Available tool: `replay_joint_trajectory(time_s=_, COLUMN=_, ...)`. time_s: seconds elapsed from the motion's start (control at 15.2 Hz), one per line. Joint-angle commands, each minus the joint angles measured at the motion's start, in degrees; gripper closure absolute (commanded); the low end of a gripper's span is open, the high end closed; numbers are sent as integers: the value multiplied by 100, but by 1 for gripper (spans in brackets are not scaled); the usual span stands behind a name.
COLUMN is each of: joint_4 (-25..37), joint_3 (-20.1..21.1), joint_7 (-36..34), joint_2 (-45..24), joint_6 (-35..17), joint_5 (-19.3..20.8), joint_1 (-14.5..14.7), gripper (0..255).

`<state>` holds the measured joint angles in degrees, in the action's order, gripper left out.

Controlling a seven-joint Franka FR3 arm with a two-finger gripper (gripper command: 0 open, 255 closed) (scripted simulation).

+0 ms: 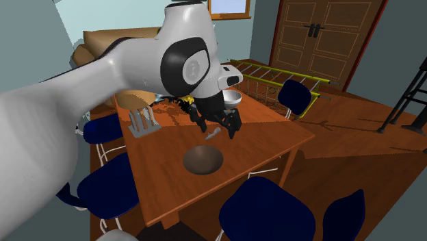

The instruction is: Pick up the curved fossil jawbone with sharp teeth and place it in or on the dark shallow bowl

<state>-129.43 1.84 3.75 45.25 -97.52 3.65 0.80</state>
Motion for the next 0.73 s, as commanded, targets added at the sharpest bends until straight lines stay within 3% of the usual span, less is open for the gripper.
replay_joint_trajectory(time_s=0.0, joint_4=0, joint_3=0, joint_7=0, joint_2=0, joint_6=0, joint_5=0, joint_1=0, gripper=0)
replay_joint_trajectory(time_s=0.66, joint_4=-295, joint_3=590, joint_7=-1014, joint_2=-1312, joint_6=-1635, joint_5=-335, joint_1=38, gripper=0)
